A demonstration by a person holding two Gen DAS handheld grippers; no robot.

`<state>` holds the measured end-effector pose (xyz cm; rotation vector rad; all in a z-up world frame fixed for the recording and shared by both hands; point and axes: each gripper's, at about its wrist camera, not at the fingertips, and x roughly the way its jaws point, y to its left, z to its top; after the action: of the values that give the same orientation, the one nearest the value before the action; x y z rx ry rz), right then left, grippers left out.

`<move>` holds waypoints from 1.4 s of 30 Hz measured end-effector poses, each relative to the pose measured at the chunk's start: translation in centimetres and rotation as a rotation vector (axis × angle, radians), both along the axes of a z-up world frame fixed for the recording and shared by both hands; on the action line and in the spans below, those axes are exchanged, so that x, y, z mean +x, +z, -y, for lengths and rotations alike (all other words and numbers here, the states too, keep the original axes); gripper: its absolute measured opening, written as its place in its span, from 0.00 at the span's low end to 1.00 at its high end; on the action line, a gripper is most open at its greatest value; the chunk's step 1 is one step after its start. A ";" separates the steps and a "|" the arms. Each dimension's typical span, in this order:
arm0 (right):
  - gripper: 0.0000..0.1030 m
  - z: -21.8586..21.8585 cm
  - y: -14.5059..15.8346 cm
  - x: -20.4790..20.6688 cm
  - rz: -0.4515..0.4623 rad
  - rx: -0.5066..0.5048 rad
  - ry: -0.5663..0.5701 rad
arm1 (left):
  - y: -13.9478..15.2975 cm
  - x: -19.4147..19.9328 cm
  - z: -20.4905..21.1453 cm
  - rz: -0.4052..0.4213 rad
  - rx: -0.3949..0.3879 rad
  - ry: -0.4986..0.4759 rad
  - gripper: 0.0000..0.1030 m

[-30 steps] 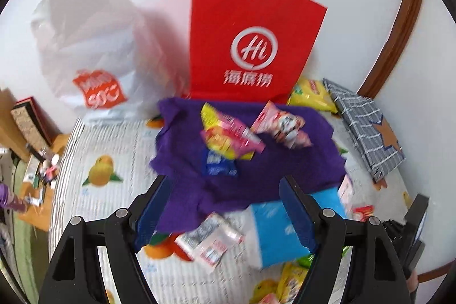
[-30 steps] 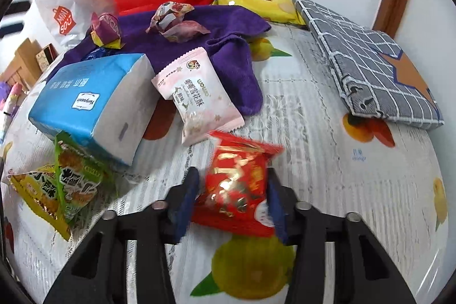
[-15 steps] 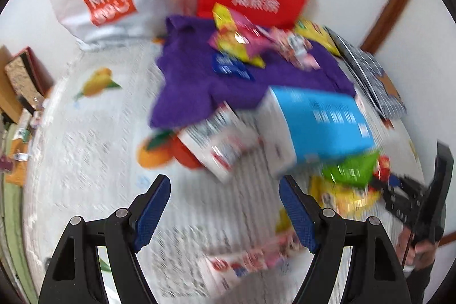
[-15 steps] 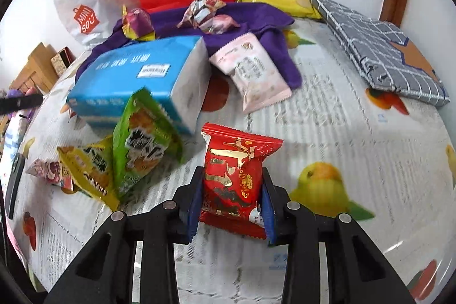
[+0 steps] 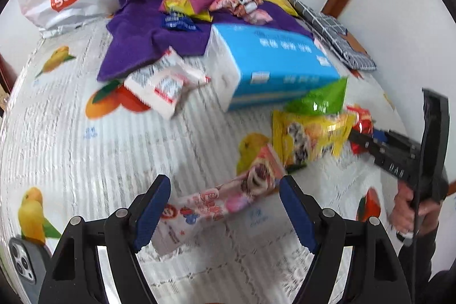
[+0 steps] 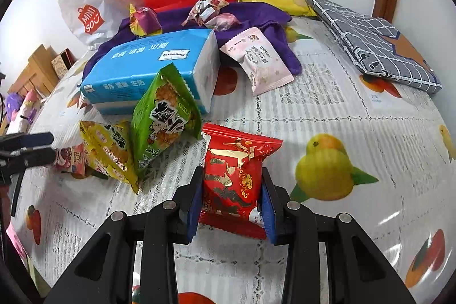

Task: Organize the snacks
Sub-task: 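Grasp the red gold-print packet with the right gripper while the left grasps the pink bear candy bar, then lift the red packet and pink candy bar and carry them toward the purple cloth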

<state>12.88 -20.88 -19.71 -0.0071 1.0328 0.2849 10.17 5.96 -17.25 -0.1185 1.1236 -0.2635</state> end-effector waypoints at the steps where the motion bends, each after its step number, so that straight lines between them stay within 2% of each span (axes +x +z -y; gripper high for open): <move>1: 0.36 -0.1 0.0 -0.1 0.002 0.000 -0.001 | -0.3 -0.3 -0.2 -0.005 -0.009 -0.002 0.75; 4: 0.36 -0.4 -0.1 -0.4 0.015 -0.017 -0.003 | -0.8 -1.1 -0.4 0.015 -0.004 0.004 0.73; 6: 0.36 -0.6 -0.1 -0.5 0.026 -0.033 -0.003 | -0.7 -1.6 0.0 0.045 0.027 0.009 0.66; 9: 0.36 -0.7 -0.2 -0.6 0.037 -0.039 -0.004 | -0.9 -1.6 0.5 0.071 0.059 0.008 0.40; 10: 0.36 -0.7 -0.2 -0.6 0.039 -0.039 -0.005 | -0.9 -1.4 0.5 0.076 0.062 0.007 0.27; 12: 0.36 -0.7 -0.2 -0.5 0.041 -0.038 -0.002 | -0.9 -1.2 0.3 0.083 0.068 0.038 0.21; 16: 0.36 -0.6 -0.2 -0.1 0.043 -0.041 -0.009 | -1.2 -0.5 -0.5 0.103 0.099 0.130 0.20; 22: 0.36 -0.6 -0.6 1.0 0.065 -0.055 -0.031 | -1.7 -0.3 -0.9 0.146 0.120 0.210 0.23; 25: 0.36 -1.1 -0.7 0.9 0.073 -0.062 0.001 | -1.9 -0.7 -0.4 0.183 0.165 0.212 0.24; 28: 0.37 -1.3 -0.7 0.9 0.074 -0.066 0.009 | -1.8 -0.7 0.3 0.187 0.204 0.209 0.25; 36: 0.40 -1.3 -0.9 0.9 0.069 -0.044 0.014 | -1.9 -0.7 0.1 0.185 0.171 0.209 0.28; 38: 0.44 -1.3 -0.9 0.9 0.066 -0.033 0.022 | -2.0 -0.7 0.4 0.185 0.176 0.195 0.33; 42: 0.51 -1.8 -0.9 0.8 0.066 -0.047 0.045 | -2.0 -0.6 0.5 0.184 0.186 0.189 0.34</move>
<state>13.69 -19.06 -20.59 -0.0820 0.9740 0.2996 9.54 5.46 -19.23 -0.0340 0.9412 0.0002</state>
